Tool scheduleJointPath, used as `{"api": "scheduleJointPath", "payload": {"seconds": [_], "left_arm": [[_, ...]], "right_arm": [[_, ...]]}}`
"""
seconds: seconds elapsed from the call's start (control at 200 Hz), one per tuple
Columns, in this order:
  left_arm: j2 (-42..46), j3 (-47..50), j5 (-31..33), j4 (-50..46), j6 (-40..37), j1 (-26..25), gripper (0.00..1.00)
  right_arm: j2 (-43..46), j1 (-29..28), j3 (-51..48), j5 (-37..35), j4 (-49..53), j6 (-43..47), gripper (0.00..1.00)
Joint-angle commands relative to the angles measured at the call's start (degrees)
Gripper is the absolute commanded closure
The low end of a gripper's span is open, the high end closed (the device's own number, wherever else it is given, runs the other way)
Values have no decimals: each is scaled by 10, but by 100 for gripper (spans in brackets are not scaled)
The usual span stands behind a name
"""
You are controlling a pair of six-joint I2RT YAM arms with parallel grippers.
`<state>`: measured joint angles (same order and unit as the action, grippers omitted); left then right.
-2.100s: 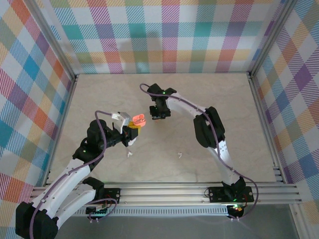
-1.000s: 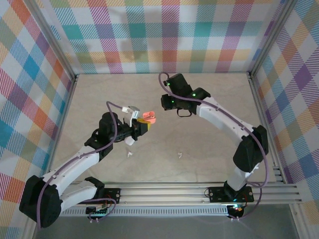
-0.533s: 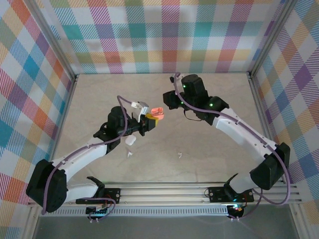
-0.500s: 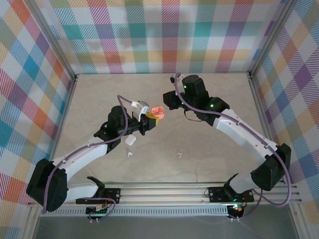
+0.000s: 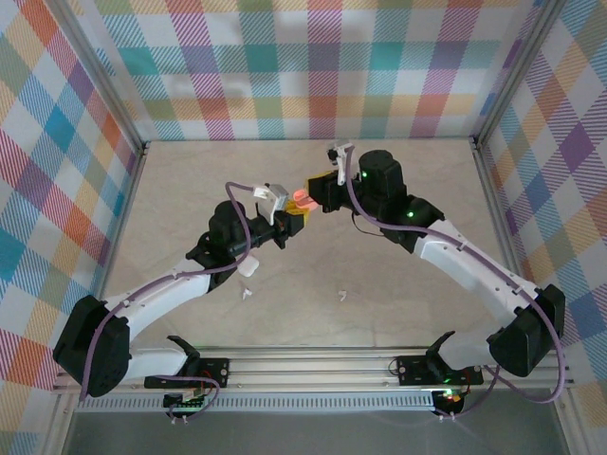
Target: Insert the wireless bluetooth earbuds into the charging case
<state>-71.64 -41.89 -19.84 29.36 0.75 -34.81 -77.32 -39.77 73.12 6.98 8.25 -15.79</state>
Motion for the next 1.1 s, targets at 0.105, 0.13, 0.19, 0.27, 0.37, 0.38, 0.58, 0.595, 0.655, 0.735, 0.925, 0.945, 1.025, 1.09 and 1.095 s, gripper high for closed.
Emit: {"api": "scheduleJointPath", "payload": {"seconds": [0.105, 0.13, 0.19, 0.27, 0.37, 0.38, 0.58, 0.595, 0.655, 0.735, 0.925, 0.945, 1.025, 1.09, 1.095], "left_arm": [[-2, -12, 12, 41, -15, -7, 100], [-2, -12, 13, 41, -15, -7, 100], [-2, -13, 14, 39, -14, -7, 100], [-1, -12, 14, 39, -12, -7, 100], [-1, -15, 10, 38, -7, -7, 100], [-1, -16, 10, 38, -7, -7, 100], [-3, -24, -7, 37, 17, -7, 100], [-3, -24, -8, 37, 18, -7, 100], [-3, -26, -12, 37, 28, -7, 100], [-1, -28, -15, 38, 37, -7, 100], [2, -31, -25, 40, 50, -7, 100], [3, -31, -24, 40, 51, -7, 100], [5, -31, -24, 40, 53, -7, 100], [5, -33, -26, 40, 54, -7, 100], [5, -33, -26, 40, 54, -7, 100]], "right_arm": [[5, 2, -15, 24, -57, 0, 84], [3, 1, -15, 23, -57, 0, 84], [0, 1, -16, 24, -59, -1, 84], [-5, 1, -17, 29, -67, -2, 84], [-11, 1, -20, 38, -81, 0, 84], [-11, 1, -21, 39, -83, 1, 84], [-16, 1, -37, 53, -114, 20, 85], [-16, 1, -39, 54, -116, 21, 85], [-15, 1, -45, 58, -125, 30, 85], [-10, 1, -57, 56, -140, 42, 84], [-3, 1, -76, 48, -155, 72, 84], [-2, 1, -77, 47, -157, 73, 84], [0, 1, -83, 44, -162, 77, 84], [1, 1, -87, 43, -168, 80, 84], [2, 1, -88, 44, -168, 80, 84]]}}
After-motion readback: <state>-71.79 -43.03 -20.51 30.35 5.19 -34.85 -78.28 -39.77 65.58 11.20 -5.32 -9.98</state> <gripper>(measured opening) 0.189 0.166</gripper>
